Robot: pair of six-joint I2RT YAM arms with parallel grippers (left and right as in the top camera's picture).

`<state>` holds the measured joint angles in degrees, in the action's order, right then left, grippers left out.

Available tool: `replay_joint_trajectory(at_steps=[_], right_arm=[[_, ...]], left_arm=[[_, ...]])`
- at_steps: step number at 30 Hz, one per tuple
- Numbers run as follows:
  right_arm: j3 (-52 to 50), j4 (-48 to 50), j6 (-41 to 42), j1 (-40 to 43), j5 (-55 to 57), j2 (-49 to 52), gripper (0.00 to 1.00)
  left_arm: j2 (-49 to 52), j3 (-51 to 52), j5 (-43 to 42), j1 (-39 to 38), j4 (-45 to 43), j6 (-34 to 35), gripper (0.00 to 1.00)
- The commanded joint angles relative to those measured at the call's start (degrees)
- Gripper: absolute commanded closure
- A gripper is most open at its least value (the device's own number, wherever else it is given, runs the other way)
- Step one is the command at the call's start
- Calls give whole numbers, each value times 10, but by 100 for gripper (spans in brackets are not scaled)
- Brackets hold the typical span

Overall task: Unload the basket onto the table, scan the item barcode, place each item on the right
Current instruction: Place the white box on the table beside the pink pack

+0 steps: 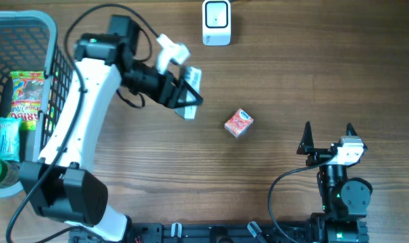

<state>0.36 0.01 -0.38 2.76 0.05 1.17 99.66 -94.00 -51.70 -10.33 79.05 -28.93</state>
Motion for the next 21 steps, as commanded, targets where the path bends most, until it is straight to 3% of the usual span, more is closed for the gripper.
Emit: replay_joint_trajectory(at_steps=[1,8,14,15,18,21], right_arm=[[-1,3,-10,-3,-1,-4,0],[-1,3,-10,-3,-1,-4,0],[-1,3,-10,-3,-1,-4,1],[-1,3,-10,-3,-1,-4,0],[-1,3,-10,-3,-1,-4,0],[-1,3,-10,-3,-1,-4,0]], left_arm=[[1,0,68,-43,26,-54,27],[1,0,95,-119,28,-69,27],[1,0,108,-127,24,-66,28],[1,0,127,-127,20,-58,28],[1,0,258,-127,-46,51,28],[5,0,319,-127,-128,102,28]])
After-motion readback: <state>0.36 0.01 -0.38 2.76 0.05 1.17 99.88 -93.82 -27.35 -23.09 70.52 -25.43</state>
